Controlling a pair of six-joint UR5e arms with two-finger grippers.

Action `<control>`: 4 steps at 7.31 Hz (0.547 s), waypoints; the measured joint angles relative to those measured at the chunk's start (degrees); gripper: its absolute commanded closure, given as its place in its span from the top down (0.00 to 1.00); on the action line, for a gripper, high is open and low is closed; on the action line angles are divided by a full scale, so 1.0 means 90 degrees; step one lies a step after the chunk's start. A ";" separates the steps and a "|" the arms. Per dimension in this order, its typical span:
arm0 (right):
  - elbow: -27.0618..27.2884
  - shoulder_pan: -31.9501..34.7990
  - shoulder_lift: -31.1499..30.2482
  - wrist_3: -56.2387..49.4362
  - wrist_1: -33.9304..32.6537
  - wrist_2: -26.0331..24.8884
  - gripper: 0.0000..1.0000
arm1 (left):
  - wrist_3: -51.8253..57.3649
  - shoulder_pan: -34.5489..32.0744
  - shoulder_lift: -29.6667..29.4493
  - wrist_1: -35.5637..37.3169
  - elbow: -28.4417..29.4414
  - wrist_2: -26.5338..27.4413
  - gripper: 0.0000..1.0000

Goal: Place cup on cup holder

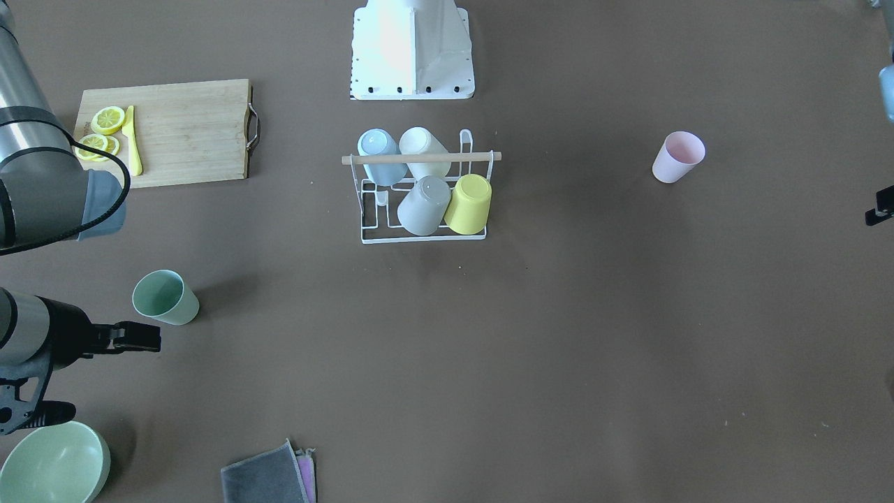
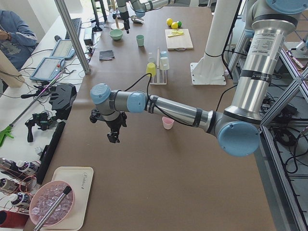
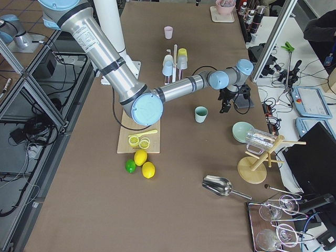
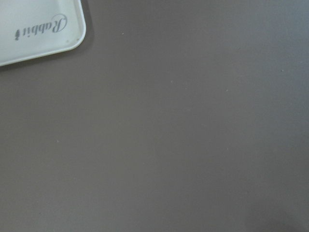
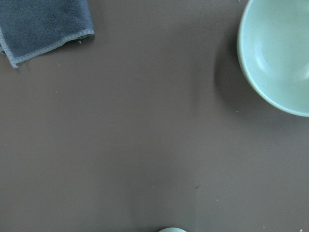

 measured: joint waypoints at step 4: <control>-0.1465 -0.0294 0.0996 -0.1475 -0.0860 -0.0498 1.00 | -0.0003 0.1202 -0.1817 0.2289 0.1318 0.0421 0.98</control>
